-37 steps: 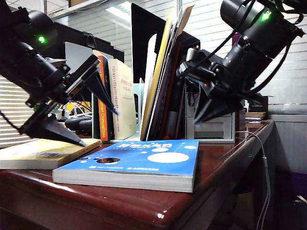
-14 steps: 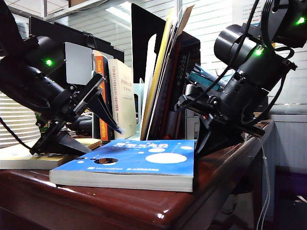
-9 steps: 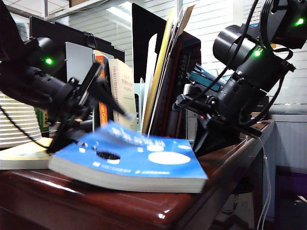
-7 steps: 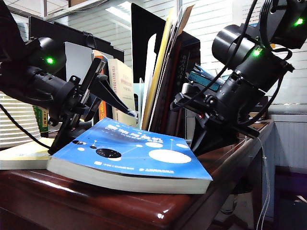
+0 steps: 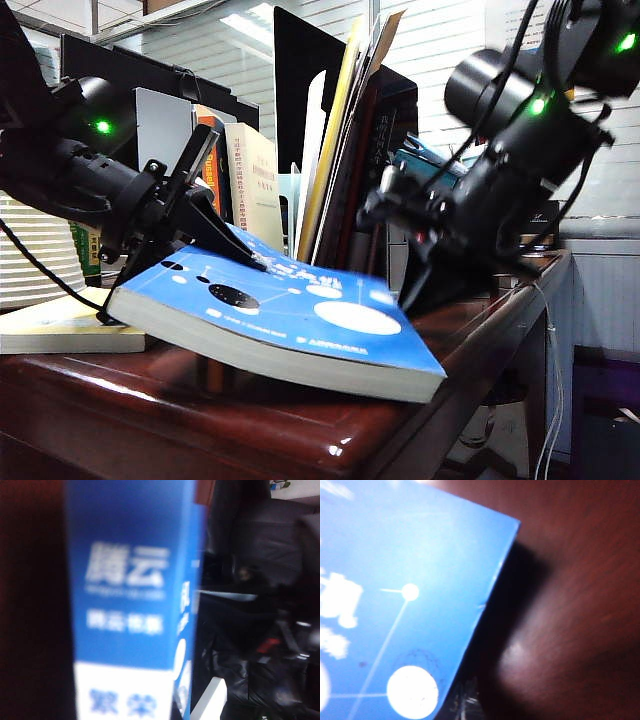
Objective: Pick up the blue book and put it on the bookshelf.
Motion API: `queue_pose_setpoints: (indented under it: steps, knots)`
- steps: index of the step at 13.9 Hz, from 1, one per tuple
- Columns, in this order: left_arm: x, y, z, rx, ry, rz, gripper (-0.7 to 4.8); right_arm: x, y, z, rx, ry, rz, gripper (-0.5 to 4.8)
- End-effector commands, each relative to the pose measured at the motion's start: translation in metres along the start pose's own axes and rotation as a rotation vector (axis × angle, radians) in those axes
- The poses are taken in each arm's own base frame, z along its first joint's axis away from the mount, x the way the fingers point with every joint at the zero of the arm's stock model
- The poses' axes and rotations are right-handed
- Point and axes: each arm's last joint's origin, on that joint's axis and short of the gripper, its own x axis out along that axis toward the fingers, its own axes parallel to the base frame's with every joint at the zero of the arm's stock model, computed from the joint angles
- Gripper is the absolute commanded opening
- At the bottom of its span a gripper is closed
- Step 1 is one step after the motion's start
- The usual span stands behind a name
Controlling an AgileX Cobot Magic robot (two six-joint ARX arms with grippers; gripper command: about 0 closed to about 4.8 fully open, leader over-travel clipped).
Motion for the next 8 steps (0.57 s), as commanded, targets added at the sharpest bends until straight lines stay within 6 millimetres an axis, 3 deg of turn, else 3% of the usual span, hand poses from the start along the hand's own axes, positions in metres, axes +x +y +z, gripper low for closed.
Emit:
queue_pose_setpoints:
  steps: [1,5,8]
  knots:
    - [-0.001,-0.011,0.004,0.06,0.048,-0.164,-0.06,-0.019,0.012,0.013,-0.05,-0.102,0.055,-0.06]
    - [-0.006,-0.026,0.012,0.127,-0.002,-0.237,-0.06,-0.051,0.022,0.024,-0.077,-0.232,-0.027,-0.06]
    - [-0.019,-0.048,0.015,0.239,-0.06,-0.277,-0.06,-0.092,0.029,0.032,-0.086,-0.421,-0.246,-0.06]
